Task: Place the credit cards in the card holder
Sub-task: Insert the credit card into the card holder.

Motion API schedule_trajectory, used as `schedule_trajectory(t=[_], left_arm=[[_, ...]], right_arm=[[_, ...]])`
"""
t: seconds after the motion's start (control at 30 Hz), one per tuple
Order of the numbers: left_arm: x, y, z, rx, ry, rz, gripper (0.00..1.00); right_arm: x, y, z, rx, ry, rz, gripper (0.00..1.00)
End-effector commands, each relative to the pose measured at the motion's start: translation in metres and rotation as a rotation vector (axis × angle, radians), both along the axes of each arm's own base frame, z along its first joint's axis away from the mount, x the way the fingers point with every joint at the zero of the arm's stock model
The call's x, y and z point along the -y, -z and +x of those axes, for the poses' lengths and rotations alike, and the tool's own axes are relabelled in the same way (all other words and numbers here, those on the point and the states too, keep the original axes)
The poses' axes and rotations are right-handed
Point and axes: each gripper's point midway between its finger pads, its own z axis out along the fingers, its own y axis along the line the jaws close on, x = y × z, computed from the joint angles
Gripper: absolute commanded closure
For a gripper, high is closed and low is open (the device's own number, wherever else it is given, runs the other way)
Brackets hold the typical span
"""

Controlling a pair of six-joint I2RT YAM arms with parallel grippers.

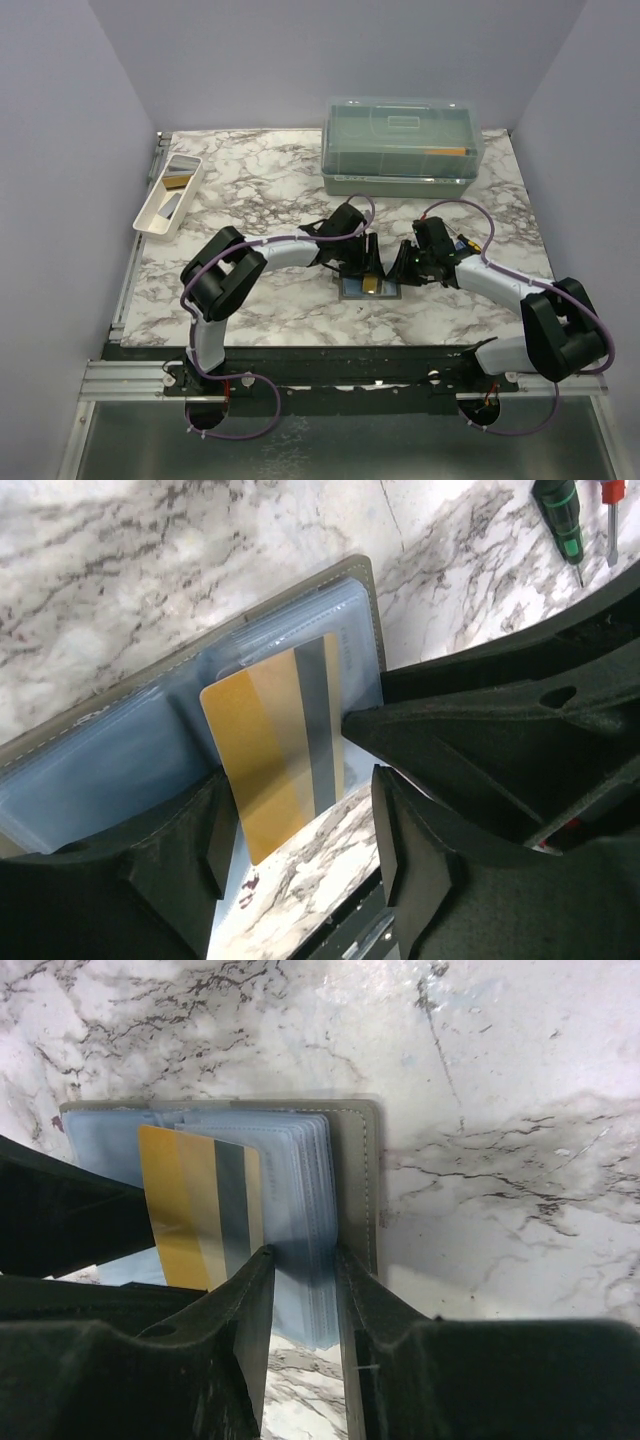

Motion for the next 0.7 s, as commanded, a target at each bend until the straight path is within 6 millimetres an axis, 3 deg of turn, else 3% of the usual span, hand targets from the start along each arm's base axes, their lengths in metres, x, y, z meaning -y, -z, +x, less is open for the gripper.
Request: schedule_trajectory(t=[0.0, 0.2, 0.67], left_arm=[[-0.018, -0.01, -0.015, -0.041, 0.023, -0.013, 0.38], [-0.032, -0.023, -0.005, -0.022, -0.004, -0.036, 0.36], [-0.019, 0.005, -0.023, -0.135, 0.034, -0.017, 0.35]], right_arm=[[0.002, 0.009, -0.017, -0.048, -0.012, -0.008, 0.68], [0.001, 0.01, -0.017, -0.05, -0.02, -0.002, 0.68], [0.0, 0.012, -0.019, -0.054, -0.024, 0.005, 0.67]])
